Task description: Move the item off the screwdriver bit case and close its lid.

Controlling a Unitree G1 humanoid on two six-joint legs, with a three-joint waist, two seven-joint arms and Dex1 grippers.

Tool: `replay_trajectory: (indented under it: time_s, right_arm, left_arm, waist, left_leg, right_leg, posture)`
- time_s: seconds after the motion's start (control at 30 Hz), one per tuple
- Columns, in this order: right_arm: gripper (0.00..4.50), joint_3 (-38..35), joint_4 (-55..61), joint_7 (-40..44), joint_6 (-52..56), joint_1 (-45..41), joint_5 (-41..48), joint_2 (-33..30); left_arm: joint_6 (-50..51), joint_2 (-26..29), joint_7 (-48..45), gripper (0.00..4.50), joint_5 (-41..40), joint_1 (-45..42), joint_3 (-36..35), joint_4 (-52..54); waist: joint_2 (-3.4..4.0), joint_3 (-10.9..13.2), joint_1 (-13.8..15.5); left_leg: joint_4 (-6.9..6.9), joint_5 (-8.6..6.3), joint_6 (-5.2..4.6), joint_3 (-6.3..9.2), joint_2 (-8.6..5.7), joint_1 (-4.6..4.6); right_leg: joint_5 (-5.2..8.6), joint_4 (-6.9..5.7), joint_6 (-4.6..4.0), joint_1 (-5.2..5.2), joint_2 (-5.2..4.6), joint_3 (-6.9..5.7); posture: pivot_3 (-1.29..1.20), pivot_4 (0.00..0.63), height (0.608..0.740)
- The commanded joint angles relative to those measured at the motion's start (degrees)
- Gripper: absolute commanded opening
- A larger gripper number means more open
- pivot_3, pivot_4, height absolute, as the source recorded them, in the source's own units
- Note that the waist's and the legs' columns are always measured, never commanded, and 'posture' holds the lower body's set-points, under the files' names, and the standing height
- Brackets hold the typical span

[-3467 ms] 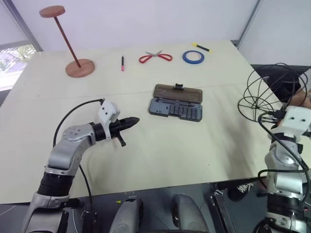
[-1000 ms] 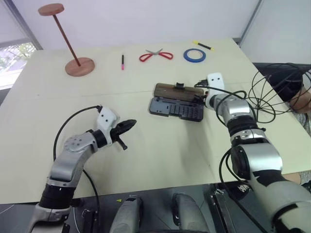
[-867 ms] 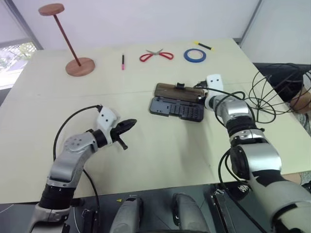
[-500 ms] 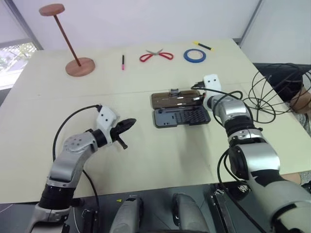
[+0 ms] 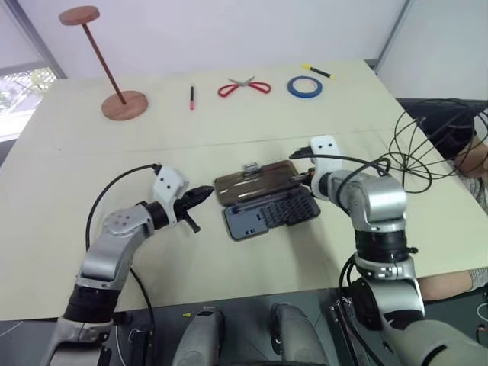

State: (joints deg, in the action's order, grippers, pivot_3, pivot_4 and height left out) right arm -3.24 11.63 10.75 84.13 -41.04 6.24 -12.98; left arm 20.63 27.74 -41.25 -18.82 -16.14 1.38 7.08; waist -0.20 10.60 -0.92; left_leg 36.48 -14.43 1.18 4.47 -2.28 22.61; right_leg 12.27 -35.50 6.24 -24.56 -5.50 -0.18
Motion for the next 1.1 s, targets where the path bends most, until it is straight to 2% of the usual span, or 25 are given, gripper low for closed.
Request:
replay_trajectory:
  time_s: [0.03,0.23,0.4,0.57,0.67,0.87,1.1]
  right_arm:
    - [0.1,-1.05,8.7,-0.54,6.54,-0.73,1.24,0.87]
    - [0.1,-1.68,8.8,-2.94,6.87,0.06,0.23,2.75]
    - [0.1,-1.08,5.57,-3.25,1.32,-0.03,-0.29,-1.07]
    - [0.1,-0.2,-1.84,-0.75,-9.79,-3.99,-0.01,-5.37]
    - [1.01,0.84,-5.79,0.68,-13.53,-6.91,0.33,-6.28]
    - [3.94,3.75,-13.85,4.16,-19.66,-10.19,0.18,-7.22]
    - [3.94,6.13,-21.96,6.37,-21.39,-10.89,-0.02,-6.19]
  left_arm:
    - [-1.99,-0.63,-0.77,0.0,0.58,-1.96,0.47,-0.81]
    - [-3.99,-1.22,-2.98,0.0,1.48,-3.44,1.54,-3.99]
    - [-4.39,-1.16,-3.75,0.0,1.64,-4.0,1.56,-4.78]
    - [-4.5,-1.35,-3.93,0.0,2.22,-3.91,1.87,-4.54]
    - [-4.28,-1.44,-3.59,0.0,2.26,-3.82,1.76,-4.06]
    - [-4.05,-1.34,-2.82,0.0,2.28,-3.23,1.37,-3.27]
    - [-3.71,-1.1,-1.85,0.0,2.15,-2.52,0.99,-2.0]
  waist:
    - [-0.02,-0.01,0.01]
    - [-0.02,-0.01,0.03]
    - [-0.02,-0.01,0.0]
    - [-0.02,0.0,-0.2]
    - [-0.02,0.0,-0.34]
    - [-0.02,0.0,-0.19]
    - [-0.02,0.0,-0.09]
  left_leg:
    - [0.0,0.0,0.01,0.0,0.0,-0.02]
    - [-0.01,0.01,0.02,-0.14,-0.03,-0.04]
    - [-0.02,0.01,0.02,-0.16,-0.03,-0.04]
    - [-0.02,0.01,0.02,-0.19,-0.03,-0.04]
    - [-0.09,0.01,0.01,-0.2,0.0,-0.09]
    - [-0.15,0.02,0.02,-0.21,0.01,-0.1]
    - [-0.15,0.02,0.03,-0.21,0.0,-0.1]
  right_leg:
    - [0.0,0.0,0.0,0.01,0.0,0.0]
    - [0.0,0.02,0.0,0.06,0.0,-0.01]
    - [0.0,0.02,0.0,0.05,-0.01,-0.01]
    - [0.0,0.03,0.0,0.05,-0.01,-0.01]
    - [0.0,0.02,0.0,0.05,0.02,-0.01]
    - [0.0,0.06,-0.01,0.05,0.02,0.0]
    - [0.0,0.08,-0.01,0.05,0.01,0.0]
  posture:
    - [0.0,0.15,0.74]
    - [0.0,0.15,0.74]
    - [0.0,0.15,0.74]
    - [0.0,0.15,0.74]
    - [0.0,0.15,0.74]
    - [0.0,0.15,0.74]
    - [0.0,0.15,0.74]
